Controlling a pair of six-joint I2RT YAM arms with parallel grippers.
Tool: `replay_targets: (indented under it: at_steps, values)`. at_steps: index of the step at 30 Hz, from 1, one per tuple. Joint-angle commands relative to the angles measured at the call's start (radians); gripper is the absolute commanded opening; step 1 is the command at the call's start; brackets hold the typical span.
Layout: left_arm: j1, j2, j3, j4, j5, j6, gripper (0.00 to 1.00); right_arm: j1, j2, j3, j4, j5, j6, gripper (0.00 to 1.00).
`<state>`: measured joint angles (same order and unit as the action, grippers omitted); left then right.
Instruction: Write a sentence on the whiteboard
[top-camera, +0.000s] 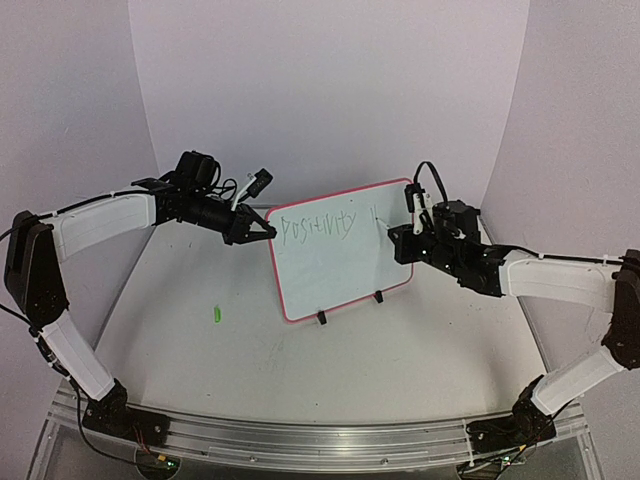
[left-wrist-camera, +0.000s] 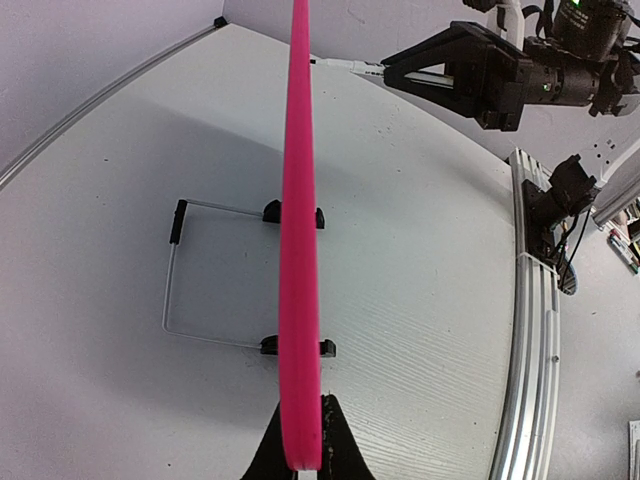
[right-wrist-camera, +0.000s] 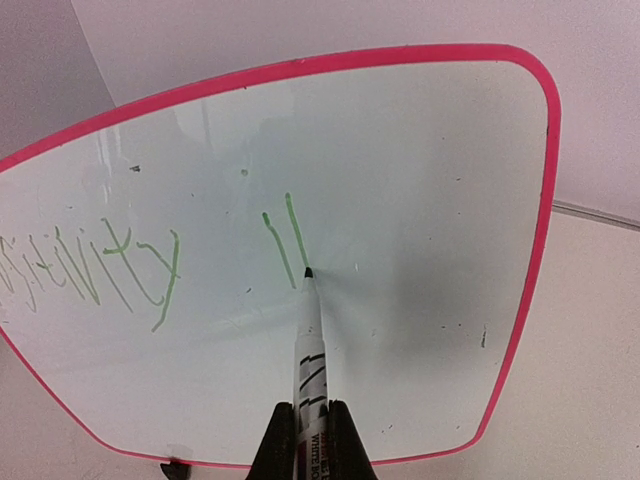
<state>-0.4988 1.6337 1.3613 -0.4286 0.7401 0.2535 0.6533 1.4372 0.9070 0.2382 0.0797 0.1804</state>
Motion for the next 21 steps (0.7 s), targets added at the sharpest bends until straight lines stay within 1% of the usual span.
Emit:
replay_targets:
  at_steps: [1,11,21]
  values:
    - [-0.018,0.000,0.009,-0.076,-0.051,0.035,0.00,0.003,0.005,0.019,0.009,0.009,0.003,0.00]
    - [-0.018,0.001,0.009,-0.075,-0.052,0.037,0.00,0.003,-0.033,0.051,0.024,-0.002,-0.019,0.00]
    - [-0.018,0.005,0.010,-0.075,-0.051,0.037,0.00,0.003,-0.036,0.072,0.029,-0.003,-0.035,0.00]
